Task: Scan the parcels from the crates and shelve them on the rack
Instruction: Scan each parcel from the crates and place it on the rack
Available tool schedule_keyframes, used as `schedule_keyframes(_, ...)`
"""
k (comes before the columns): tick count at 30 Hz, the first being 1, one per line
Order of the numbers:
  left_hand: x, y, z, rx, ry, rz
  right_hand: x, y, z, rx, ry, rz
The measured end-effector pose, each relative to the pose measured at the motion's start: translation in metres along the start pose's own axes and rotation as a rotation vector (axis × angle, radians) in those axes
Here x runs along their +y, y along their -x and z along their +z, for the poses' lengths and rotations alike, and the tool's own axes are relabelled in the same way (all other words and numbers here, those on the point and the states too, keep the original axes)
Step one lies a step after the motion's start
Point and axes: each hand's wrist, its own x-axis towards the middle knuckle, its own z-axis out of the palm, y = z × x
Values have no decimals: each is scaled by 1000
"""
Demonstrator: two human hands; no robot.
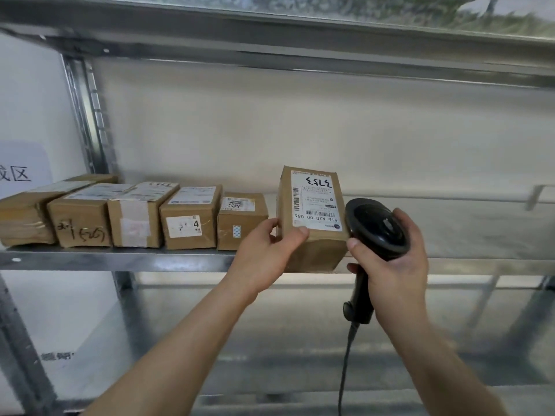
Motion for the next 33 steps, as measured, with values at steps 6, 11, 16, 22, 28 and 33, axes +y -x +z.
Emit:
schedule_keyframes(6,-10,-9,4,141,-339,32,16,-22,15,-103,-32,51)
schedule_keyframes(11,-21,-17,6,320,-606,119,30,-31,19,-122,-76,77)
schedule_keyframes(16,-23,-24,7,395,-627,139,35,-39,25,-118,-78,92)
schedule_keyframes(22,-29,-34,10,448,-644,137,45,-52,27,-147,-131,90)
schedule_keyframes(28,-33,-39,16,455,-663,140,46,-60,27,-175,-184,129)
schedule_keyframes(33,-33,-41,18,458,-644,140,47,-63,26,-187,-180,152)
